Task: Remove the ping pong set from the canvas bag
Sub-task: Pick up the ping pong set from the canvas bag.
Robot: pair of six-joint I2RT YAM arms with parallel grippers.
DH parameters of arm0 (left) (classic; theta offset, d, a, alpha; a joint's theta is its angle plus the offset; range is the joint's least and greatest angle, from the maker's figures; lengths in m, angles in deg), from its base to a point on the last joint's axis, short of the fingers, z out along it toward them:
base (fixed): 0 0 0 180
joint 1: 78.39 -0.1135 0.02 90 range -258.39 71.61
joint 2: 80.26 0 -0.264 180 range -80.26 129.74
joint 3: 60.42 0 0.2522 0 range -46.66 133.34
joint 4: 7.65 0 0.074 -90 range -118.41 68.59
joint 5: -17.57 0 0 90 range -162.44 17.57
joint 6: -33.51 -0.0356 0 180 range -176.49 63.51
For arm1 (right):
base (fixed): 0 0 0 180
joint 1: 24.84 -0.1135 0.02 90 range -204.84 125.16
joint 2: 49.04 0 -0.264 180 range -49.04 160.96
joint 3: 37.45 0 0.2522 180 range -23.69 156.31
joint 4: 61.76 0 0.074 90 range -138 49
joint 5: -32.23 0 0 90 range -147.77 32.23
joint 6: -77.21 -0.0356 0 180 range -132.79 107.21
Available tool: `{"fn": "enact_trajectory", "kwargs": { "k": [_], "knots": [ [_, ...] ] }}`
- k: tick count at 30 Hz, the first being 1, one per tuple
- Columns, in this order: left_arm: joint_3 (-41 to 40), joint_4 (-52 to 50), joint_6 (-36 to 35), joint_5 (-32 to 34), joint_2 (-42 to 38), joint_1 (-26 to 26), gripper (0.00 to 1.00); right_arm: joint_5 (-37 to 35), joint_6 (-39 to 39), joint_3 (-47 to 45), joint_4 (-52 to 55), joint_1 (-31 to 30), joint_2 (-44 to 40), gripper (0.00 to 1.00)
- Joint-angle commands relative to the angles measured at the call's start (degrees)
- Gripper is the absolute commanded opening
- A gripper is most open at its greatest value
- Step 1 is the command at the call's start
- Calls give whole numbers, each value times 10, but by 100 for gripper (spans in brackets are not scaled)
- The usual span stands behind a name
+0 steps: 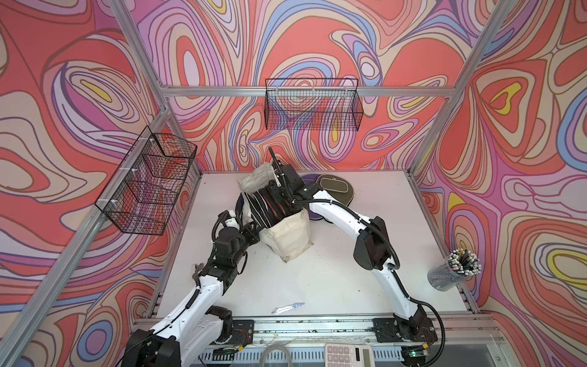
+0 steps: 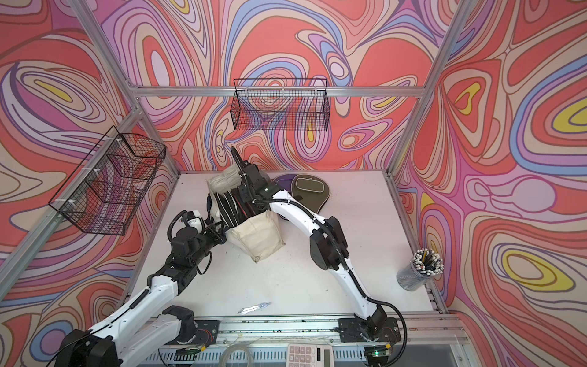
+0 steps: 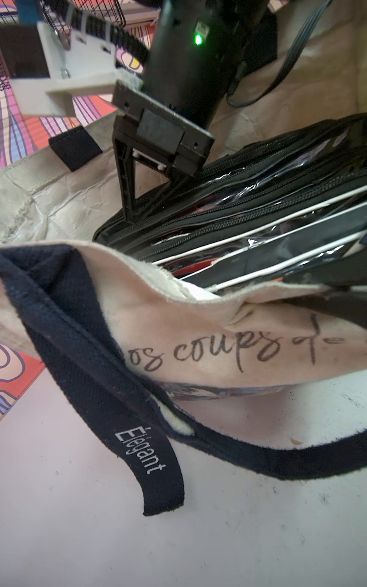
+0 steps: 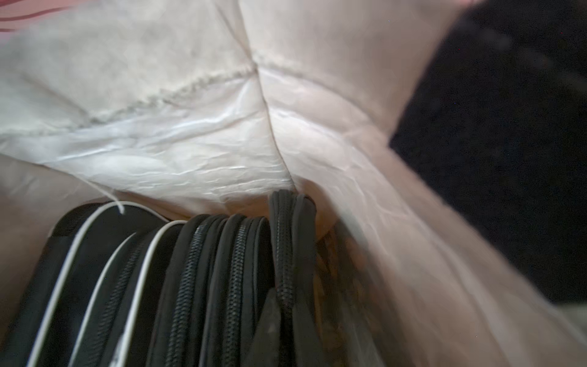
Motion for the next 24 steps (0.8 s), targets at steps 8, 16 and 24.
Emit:
{"fn": "enact_trajectory", "kwargs": {
  "k": [8, 16, 24],
  "knots": [
    [23, -37, -3, -22, 1, 7, 0, -5, 10, 13, -1, -33, -80, 0],
    [30, -37, -4, -23, 9, 7, 0, -21, 24, 21, -12, -40, -115, 0],
    [27, -38, -8, -18, 8, 7, 0, -44, 35, 4, -33, -42, -150, 0]
  ]
}}
